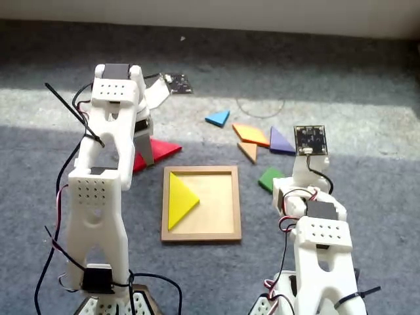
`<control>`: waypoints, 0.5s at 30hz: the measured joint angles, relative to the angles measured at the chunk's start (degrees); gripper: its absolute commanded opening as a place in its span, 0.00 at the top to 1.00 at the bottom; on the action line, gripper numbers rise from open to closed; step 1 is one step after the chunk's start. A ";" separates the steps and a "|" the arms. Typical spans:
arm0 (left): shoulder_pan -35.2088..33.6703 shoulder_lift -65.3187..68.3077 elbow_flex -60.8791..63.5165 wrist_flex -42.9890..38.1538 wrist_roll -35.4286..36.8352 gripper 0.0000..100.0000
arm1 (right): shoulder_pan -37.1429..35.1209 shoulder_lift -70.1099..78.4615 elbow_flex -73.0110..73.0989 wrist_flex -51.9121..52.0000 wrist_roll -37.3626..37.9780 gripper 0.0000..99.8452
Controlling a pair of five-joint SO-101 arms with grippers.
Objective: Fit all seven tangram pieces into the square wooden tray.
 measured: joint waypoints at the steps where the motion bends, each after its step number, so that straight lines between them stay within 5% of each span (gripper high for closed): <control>1: 0.00 0.79 0.00 -0.09 0.00 0.63 | 0.00 0.00 0.00 0.00 0.00 0.99; 15: 0.26 13.19 -13.45 -0.44 7.12 0.63 | 0.00 0.00 0.00 0.00 0.00 0.99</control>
